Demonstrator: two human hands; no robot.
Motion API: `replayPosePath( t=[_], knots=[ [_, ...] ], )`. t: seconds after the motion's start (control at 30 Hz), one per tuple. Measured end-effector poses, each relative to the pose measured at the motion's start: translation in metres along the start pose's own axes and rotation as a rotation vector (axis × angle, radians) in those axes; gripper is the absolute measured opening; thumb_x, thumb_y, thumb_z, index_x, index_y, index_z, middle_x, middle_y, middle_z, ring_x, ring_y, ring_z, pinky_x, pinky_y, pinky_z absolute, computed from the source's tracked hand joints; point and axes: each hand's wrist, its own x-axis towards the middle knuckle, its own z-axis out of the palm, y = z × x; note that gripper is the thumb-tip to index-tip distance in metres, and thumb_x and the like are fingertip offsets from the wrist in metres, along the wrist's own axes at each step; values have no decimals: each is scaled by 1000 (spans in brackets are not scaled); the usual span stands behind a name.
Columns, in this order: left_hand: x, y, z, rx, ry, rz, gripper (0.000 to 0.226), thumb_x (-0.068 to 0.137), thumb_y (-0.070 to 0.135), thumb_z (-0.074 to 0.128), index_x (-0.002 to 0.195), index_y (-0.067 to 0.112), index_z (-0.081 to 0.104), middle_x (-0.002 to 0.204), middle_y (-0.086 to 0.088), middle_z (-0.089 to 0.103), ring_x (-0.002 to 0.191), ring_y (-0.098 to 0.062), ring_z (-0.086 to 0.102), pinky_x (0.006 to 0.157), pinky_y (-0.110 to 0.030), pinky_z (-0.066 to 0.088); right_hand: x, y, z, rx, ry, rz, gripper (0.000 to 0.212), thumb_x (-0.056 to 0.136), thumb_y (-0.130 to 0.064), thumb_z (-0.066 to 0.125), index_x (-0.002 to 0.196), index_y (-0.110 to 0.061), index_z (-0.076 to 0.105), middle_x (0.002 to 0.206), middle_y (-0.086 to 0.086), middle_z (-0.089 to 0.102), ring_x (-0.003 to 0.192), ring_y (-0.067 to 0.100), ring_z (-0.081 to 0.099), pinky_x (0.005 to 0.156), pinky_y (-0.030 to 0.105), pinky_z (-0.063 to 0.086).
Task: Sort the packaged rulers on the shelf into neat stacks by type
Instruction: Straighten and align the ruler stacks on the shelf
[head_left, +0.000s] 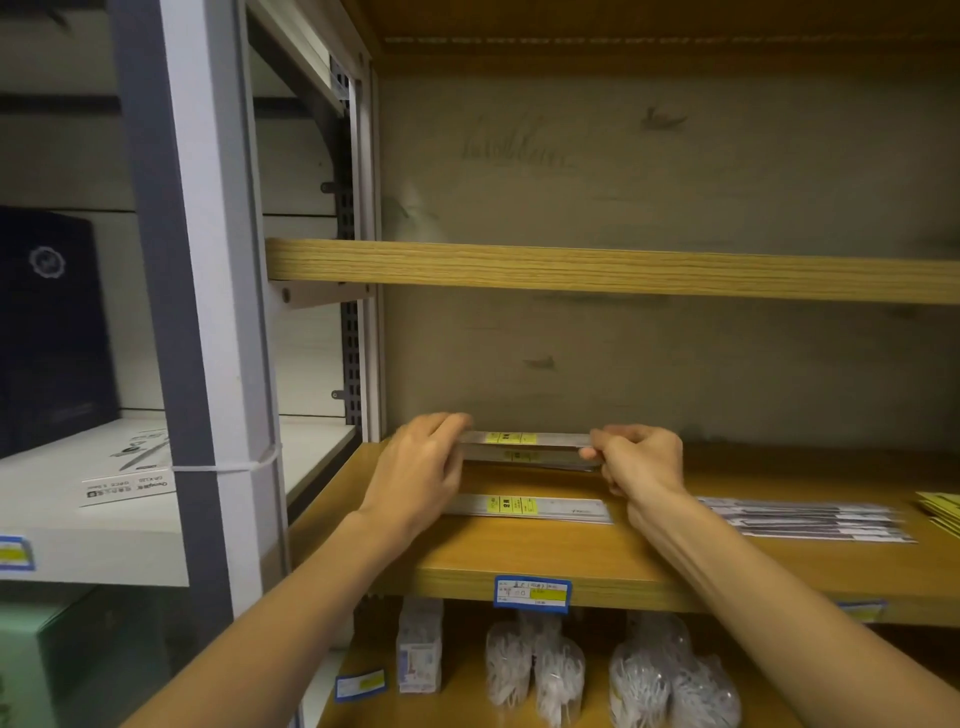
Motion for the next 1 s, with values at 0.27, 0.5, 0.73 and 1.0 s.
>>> replayPosePath(
  t=[0.27,0.5,0.73,1.0],
  knots=[
    [5,-17,-10,72,49,-111,33,85,-4,55,115,10,60,108,-8,65,103,-26,56,91,-41,46,2,22,-15,-123,-45,66,10,84,-18,72,92,-17,67,79,5,66,74,17,50,69,32,41],
    [7,-22,6,47,-25,-146,36,87,1,54,120,16,57,116,-3,62,109,-19,54,93,-36,47,-4,27,-8,-275,-78,12,13,88,-18,69,100,-14,65,78,-6,60,88,15,53,87,34,45],
    [23,-23,16,62,-44,-127,35,88,0,51,119,12,60,115,-6,64,106,-24,57,89,-38,49,-1,28,-16,-486,-151,-119,21,90,-25,67,107,-13,63,70,-7,64,76,1,50,88,31,41],
    [41,-32,30,81,-104,-92,32,87,3,49,115,13,61,112,-6,65,100,-27,59,81,-40,51,9,23,-22,-917,-260,-349,38,81,-49,70,107,-24,60,76,-8,63,78,7,61,73,26,51]
  ],
)
